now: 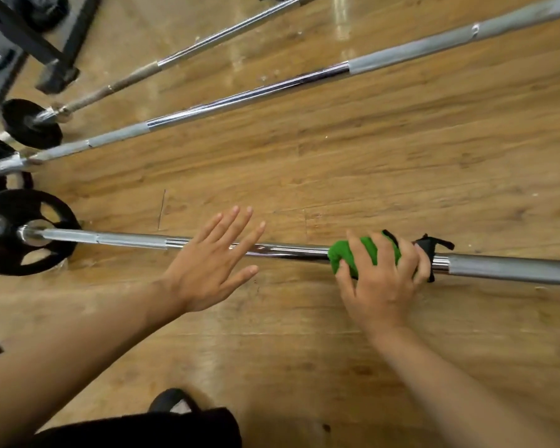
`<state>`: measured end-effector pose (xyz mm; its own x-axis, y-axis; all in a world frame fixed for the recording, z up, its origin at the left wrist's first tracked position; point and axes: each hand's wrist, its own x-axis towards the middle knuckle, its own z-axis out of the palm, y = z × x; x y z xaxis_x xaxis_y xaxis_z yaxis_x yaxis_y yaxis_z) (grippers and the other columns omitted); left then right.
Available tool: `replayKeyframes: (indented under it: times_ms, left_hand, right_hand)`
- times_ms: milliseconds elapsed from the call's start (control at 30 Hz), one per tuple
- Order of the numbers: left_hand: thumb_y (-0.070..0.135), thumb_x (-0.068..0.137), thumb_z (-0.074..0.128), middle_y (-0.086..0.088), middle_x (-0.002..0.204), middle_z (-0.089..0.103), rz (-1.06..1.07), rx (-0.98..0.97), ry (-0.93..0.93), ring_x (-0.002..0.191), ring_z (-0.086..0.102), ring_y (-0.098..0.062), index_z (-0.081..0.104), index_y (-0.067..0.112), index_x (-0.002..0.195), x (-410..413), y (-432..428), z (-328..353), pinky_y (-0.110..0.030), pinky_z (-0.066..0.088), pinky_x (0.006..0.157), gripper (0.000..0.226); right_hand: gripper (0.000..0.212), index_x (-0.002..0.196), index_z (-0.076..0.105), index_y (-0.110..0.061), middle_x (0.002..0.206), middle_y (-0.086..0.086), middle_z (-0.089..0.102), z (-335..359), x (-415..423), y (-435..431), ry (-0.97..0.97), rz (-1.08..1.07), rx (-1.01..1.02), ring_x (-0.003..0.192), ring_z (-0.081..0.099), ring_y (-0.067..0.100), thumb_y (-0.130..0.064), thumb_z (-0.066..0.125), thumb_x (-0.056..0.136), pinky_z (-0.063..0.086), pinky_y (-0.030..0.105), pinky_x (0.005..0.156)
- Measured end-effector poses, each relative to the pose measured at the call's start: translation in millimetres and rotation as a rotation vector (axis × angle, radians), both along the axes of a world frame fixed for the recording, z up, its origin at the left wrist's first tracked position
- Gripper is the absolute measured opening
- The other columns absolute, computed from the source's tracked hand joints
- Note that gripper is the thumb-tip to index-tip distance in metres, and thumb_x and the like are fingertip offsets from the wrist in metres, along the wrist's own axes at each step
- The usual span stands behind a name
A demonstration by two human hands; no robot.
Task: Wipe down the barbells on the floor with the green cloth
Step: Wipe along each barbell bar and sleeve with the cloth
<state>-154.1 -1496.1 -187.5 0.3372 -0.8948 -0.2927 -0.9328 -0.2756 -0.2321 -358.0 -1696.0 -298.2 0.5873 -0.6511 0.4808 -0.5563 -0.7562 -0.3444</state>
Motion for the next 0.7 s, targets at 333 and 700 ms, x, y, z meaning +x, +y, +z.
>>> replayKeyframes:
  times_ms: [333,700]
  left_hand:
    - [0.060,0.110,0.017,-0.018,0.174,0.007,-0.209,-0.089,0.084,0.162,0.003,-0.034,0.013,0.017,0.168,50,14,-33,-0.048,0.007,0.130,0.072]
    - [0.057,0.110,0.024,-0.022,0.173,0.011,-0.536,-0.222,0.189,0.161,0.010,-0.038,0.017,0.019,0.168,110,13,-65,-0.055,0.017,0.128,0.070]
  right_hand:
    - [0.044,0.129,0.070,-0.024,0.131,0.012,0.064,-14,7,-8,0.038,-0.056,-0.159,0.127,0.043,0.036,-0.046,0.045,0.102,0.026,0.055,0.114]
    - [0.046,0.122,0.066,-0.017,0.129,0.014,0.063,-19,16,-13,0.100,-0.171,-0.248,0.128,0.045,0.038,-0.045,0.036,0.103,0.025,0.057,0.116]
